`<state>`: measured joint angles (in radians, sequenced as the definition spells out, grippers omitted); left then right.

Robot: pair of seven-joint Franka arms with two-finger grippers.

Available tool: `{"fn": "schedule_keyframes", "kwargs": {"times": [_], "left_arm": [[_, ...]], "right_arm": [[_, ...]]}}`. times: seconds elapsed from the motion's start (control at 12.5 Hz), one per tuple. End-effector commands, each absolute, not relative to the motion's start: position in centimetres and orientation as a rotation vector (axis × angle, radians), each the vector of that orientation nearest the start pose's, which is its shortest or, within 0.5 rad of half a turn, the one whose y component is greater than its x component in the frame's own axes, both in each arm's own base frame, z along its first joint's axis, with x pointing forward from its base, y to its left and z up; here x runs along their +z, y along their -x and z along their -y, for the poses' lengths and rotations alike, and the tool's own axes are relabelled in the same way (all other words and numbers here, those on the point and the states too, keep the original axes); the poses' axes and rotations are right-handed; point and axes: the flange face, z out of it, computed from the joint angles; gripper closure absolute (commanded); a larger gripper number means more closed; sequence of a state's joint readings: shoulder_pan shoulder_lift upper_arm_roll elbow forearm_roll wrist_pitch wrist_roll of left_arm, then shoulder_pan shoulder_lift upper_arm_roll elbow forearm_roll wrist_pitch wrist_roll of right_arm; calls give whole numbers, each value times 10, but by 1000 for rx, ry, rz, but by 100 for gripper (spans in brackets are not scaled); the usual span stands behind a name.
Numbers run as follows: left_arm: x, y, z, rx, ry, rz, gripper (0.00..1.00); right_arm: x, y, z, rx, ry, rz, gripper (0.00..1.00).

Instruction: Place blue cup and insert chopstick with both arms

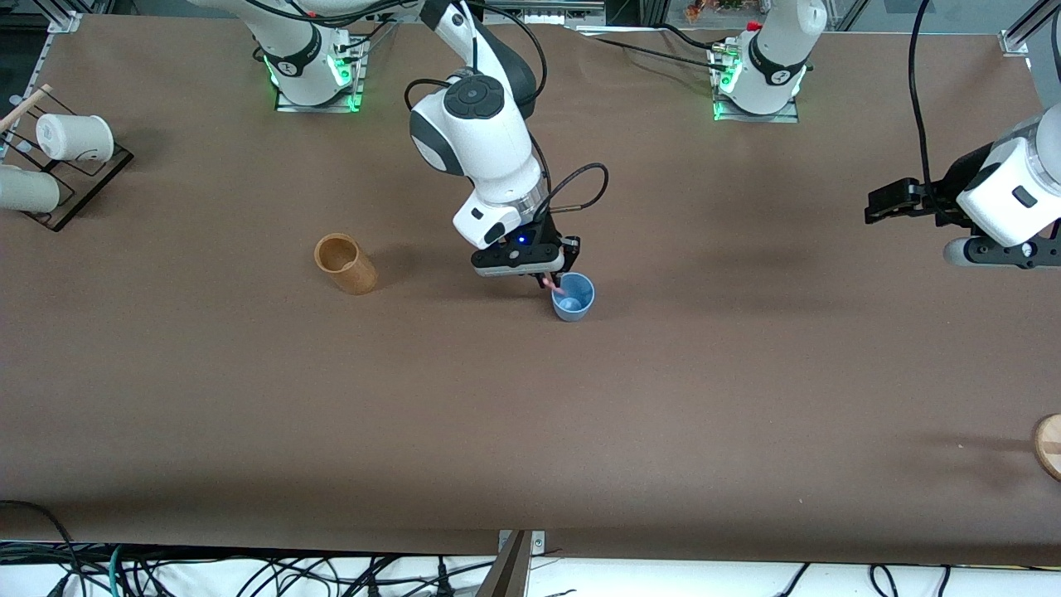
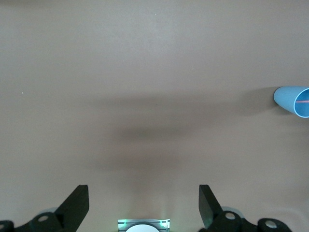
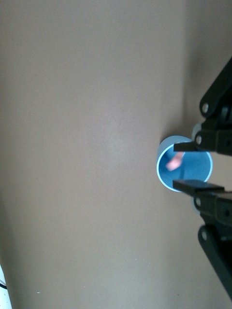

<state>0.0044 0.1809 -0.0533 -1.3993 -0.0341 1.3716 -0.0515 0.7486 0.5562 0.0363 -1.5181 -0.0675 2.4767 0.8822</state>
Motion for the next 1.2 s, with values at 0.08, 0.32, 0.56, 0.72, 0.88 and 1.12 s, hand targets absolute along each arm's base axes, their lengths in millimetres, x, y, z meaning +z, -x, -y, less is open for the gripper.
{"fn": "schedule_keyframes", "kwargs": {"times": [0.08, 0.32, 0.56, 0.72, 0.88, 1.12], "left_arm": [[582, -585, 22, 326, 3135, -21, 0], [582, -584, 23, 326, 3135, -25, 0], [582, -584, 23, 326, 3135, -25, 0], [581, -585, 24, 326, 3135, -28, 0], [581, -585, 25, 326, 3137, -30, 0], [583, -586, 25, 325, 3146, -27, 0]], "right_arm": [[388, -525, -524, -457, 2822, -104, 16], [394, -526, -521, -462, 2823, -97, 0], [405, -536, -494, -415, 2923, -129, 0], [424, -548, -461, -385, 3017, -85, 0], [448, -559, -425, -345, 3085, -48, 0], [495, -577, -353, -244, 3119, 14, 0]]}}
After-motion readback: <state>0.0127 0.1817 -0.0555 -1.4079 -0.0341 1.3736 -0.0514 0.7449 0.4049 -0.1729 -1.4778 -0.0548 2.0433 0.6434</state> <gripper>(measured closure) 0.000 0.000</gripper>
